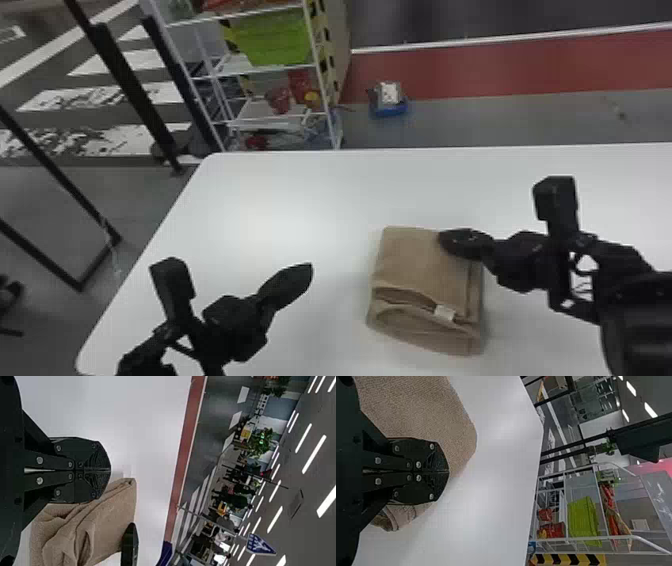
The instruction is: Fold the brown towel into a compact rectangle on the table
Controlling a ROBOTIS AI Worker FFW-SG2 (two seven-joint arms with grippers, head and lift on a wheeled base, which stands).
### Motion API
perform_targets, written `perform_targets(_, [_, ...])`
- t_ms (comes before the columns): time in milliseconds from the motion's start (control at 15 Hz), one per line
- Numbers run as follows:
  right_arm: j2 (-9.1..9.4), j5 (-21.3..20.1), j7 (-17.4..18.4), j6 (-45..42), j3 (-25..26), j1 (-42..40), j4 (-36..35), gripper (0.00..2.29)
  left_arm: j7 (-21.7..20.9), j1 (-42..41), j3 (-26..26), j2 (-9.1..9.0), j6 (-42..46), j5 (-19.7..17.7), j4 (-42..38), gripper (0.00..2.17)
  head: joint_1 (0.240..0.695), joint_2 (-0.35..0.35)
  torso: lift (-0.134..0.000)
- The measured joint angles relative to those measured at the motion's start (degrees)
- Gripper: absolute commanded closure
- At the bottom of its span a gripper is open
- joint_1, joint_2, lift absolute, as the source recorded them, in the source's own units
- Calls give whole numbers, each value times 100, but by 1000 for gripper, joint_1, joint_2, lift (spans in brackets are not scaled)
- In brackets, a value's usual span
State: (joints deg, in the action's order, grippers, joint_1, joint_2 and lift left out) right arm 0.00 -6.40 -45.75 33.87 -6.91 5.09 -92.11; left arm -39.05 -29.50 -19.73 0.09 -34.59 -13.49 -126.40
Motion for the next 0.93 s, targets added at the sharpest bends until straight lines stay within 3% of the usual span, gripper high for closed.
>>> perform_targets(467, [0,-74,-208,-216,8,256,540,1926,-6,-3,0,0,-15,-5,-19,1703,695,253,-124])
perform_targets(933, [0,242,-325,93,-248,-621,-1295,1922,-14,-12,-126,0,-87,-57,-57,1703,695,320,-124])
